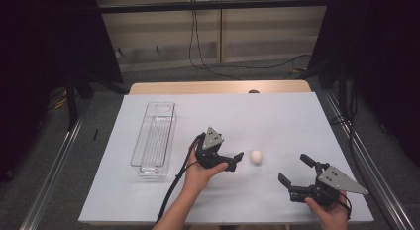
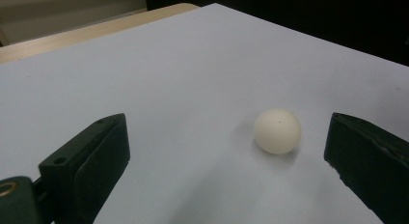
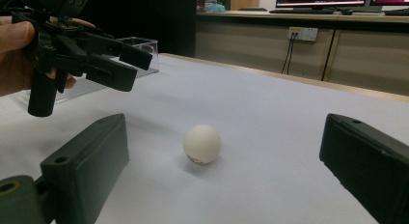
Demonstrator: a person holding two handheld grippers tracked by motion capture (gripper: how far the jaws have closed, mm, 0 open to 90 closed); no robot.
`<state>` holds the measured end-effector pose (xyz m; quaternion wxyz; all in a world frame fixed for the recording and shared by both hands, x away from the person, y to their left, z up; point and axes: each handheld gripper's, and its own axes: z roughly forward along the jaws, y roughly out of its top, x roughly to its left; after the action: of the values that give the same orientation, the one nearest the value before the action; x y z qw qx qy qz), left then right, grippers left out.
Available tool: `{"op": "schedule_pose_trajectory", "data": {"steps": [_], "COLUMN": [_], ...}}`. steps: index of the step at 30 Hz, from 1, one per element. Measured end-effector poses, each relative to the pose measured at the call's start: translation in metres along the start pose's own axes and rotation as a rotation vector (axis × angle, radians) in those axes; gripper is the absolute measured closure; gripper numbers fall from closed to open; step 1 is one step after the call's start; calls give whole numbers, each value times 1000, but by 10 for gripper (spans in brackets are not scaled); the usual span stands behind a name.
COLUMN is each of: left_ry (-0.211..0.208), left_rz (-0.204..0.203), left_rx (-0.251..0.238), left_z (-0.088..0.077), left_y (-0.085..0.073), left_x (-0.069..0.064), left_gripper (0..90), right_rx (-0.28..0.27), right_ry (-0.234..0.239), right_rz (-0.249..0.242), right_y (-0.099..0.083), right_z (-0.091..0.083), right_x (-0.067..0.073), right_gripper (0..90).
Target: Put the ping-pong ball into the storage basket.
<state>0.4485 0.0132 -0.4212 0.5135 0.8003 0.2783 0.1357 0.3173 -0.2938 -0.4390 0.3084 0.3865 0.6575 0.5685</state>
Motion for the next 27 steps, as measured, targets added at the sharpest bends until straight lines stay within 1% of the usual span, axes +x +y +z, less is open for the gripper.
{"op": "schedule_pose_trajectory", "data": {"steps": [2, 4, 7, 9, 10, 13, 14, 15, 17, 19, 20, 21, 24, 26, 27], "left_ry": [-1, 8, 3, 9, 3, 3, 7, 1, 4, -3, -8, 0, 5, -5, -5], "left_rz": [1, 4, 0, 0, -2, -6, 7, 1, 11, 0, -2, 5, 17, 11, 7], "left_rx": [0, 13, 9, 14, 13, 12, 19, 14, 23, 12, 15, 21, 34, 21, 23], "left_z": [1, 1, 2, 3, 4, 5, 5, 6, 7, 8, 8, 8, 9, 11, 11], "left_y": [0, 0, 0, 0, 0, 0, 0, 0, 1, 1, 1, 1, 2, 2, 2], "left_x": [0, 0, 0, 0, -1, -2, -1, -2, -2, -3, -3, -3, -4, -4, -4], "left_gripper": [23, 23, 23, 23, 24, 23, 24, 23, 23, 23, 23, 24, 24, 24, 24], "right_rx": [3, 2, 0, 1, 0, -5, -6, -5, -4, -4, -5, -5, -4, -4, -5], "right_ry": [1, 1, -2, 1, 1, -5, -6, -5, -5, -5, -4, -4, -4, -4, -4], "right_rz": [-1, -3, 5, 0, 0, 4, 3, -2, 0, 0, -1, -1, 0, 1, -1], "right_y": [0, 0, 0, 0, 0, 0, 0, 0, 0, 0, 0, 0, 0, 0, 0], "right_z": [0, 0, 0, 0, 0, 0, 0, 0, 0, 0, 0, 0, 0, 0, 0], "right_x": [0, 0, 0, 0, 0, 0, 0, 0, 0, 0, 0, 0, 0, 0, 0], "right_gripper": [27, 27, 27, 27, 27, 27, 27, 27, 27, 27, 27, 27, 27, 27, 27]}}
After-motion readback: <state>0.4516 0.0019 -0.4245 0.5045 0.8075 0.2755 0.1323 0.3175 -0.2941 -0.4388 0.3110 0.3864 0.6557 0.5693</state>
